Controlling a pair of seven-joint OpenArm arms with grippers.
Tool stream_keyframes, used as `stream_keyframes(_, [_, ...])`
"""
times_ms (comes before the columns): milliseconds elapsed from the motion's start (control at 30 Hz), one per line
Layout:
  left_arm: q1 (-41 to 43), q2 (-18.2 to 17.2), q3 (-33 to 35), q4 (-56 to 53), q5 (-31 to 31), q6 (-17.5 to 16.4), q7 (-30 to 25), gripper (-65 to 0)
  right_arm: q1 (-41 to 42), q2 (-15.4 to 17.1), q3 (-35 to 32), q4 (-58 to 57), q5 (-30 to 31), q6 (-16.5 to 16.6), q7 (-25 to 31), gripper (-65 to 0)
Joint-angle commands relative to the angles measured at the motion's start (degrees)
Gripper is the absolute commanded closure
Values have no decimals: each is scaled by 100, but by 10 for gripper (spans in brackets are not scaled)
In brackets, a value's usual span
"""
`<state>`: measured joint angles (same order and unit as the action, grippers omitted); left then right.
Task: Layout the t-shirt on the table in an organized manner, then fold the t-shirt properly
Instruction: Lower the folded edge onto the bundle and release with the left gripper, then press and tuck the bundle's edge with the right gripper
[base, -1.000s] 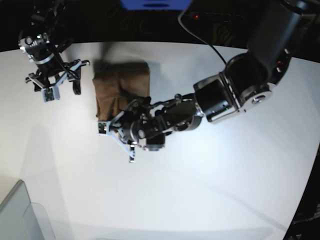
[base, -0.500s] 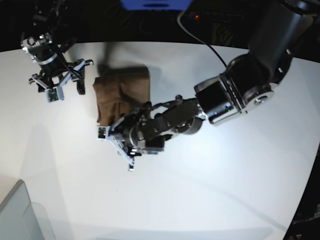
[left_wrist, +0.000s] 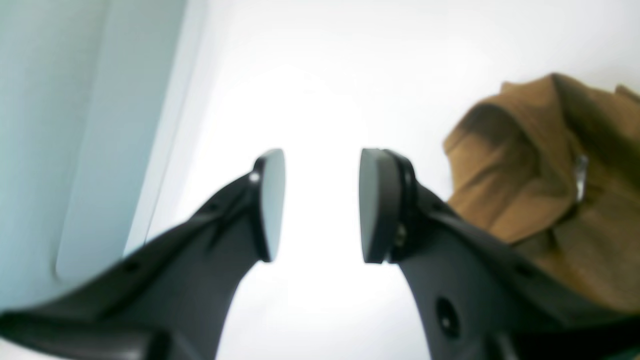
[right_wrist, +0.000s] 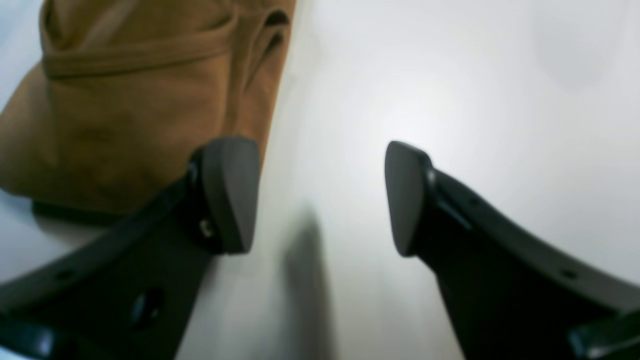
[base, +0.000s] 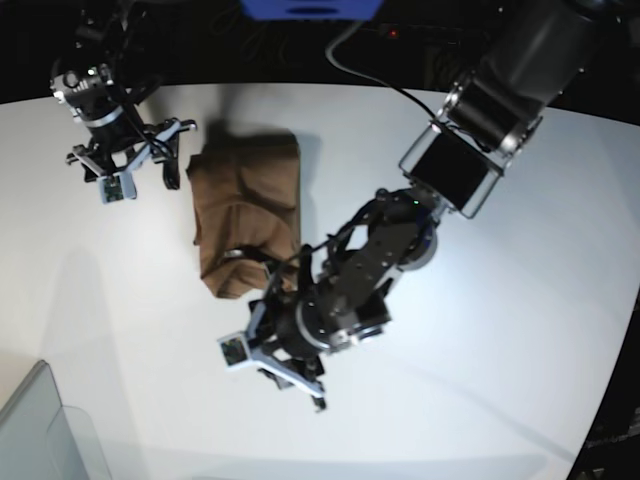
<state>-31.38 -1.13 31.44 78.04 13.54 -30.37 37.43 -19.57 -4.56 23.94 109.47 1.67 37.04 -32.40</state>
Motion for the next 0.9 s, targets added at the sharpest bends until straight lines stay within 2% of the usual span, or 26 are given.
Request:
stream_keyframes(0, [-58, -120, -388, 306, 127, 70, 191, -237, 36, -76, -43, 231, 127, 151, 194, -385])
stream_keyframes(33, [100, -182, -740, 570, 118, 70, 384, -235, 36, -138, -87, 319, 127, 296, 194, -365])
stream_keyframes(100, [461, -279, -1452, 1036, 118, 61, 745, -235, 133, -190, -210, 407, 127, 296, 194, -298])
stream_keyframes(200, [1138, -578, -2533, 1739, 118, 61, 1044, -234, 203, -270, -509, 398, 119, 296, 133, -156])
stream_keyframes(300, [1806, -832, -3386, 2328, 118, 61, 1097, -234, 239, -322, -685, 354, 119, 296, 133, -7])
stream_keyframes(433, [2650, -1105, -4283, 2829, 110, 61, 1088, -234, 230, -410, -931, 293, 127, 296, 141, 0])
stream_keyframes(667, [3529, -1087, -5540, 3189, 110, 52, 1070, -234, 247, -410, -1089, -560, 127, 296, 203, 0])
stream_keyframes(733, [3678, -1087, -5768, 3286, 110, 0, 1070, -234, 274, -410, -1063, -780, 127, 296, 388, 0])
stream_keyframes(767, [3713, -1087, -5865, 3304, 110, -123, 1070, -234, 274, -410, -1054, -886, 127, 296, 484, 0])
stream_keyframes(867, [3775, -1026, -6278, 3392, 110, -800, 1114, -234, 265, -401, -1054, -1272, 92, 296, 757, 0])
